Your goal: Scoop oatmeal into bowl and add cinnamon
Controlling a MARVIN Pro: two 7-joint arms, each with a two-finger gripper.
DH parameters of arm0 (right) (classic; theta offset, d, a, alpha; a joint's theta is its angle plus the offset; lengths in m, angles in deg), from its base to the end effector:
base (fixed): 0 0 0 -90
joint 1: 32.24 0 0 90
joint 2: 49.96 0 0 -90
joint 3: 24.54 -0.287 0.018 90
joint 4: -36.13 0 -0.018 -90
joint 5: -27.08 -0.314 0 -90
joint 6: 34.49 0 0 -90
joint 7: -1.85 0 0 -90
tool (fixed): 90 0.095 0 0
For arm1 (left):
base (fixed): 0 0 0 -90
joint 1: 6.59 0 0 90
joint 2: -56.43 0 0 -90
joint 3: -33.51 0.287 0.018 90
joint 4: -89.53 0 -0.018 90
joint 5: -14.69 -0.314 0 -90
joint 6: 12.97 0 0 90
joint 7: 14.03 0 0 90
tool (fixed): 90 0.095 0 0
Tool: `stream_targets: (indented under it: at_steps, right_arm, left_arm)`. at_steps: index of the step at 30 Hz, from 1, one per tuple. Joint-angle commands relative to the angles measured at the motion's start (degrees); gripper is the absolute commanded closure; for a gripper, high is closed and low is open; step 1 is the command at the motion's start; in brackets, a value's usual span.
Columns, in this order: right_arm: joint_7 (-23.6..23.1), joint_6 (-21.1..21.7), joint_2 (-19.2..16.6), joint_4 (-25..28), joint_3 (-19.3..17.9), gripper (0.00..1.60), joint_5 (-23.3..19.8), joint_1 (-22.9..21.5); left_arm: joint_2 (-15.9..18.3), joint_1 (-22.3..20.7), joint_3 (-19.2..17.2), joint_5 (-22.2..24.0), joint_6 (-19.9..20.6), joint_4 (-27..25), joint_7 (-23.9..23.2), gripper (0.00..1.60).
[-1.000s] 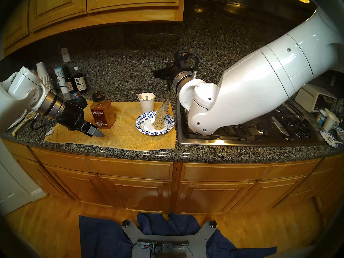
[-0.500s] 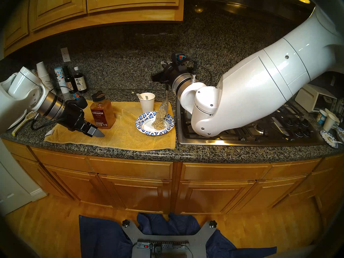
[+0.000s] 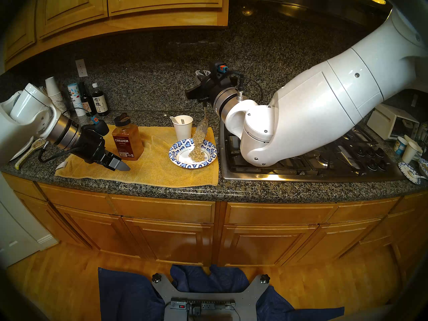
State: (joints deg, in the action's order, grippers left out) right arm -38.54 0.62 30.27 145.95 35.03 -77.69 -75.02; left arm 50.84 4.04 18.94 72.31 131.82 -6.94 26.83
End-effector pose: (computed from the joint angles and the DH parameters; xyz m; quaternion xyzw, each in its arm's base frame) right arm 0.4304 0.1711 -0.0283 -0.5783 -0.2100 -0.7778 0.1286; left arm 0.3891 0.1948 -0.0600 0.9076 -0.2971 0.2479 0.1632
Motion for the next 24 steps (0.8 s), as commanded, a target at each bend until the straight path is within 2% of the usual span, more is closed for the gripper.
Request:
stream_targets:
  at_steps: [1, 17, 24]
  right_arm:
    - [2.1, -0.11, -1.49, -0.54, -0.44, 1.6, 4.04, -1.2]
    - [2.54, -0.11, -3.11, 3.64, 1.14, 1.6, 11.43, 2.18]
    - [2.83, -0.11, -4.35, 2.93, 0.83, 1.6, 13.81, 1.88]
  left_arm:
    - [-0.13, -1.47, -1.4, 0.06, -0.18, 0.1, 0.06, 0.0]
    - [-0.13, -1.41, -1.4, 0.06, -0.28, 0.1, 0.05, 0.0]
    - [-0.13, -1.39, -1.41, 0.06, -0.31, 0.11, 0.04, 0.0]
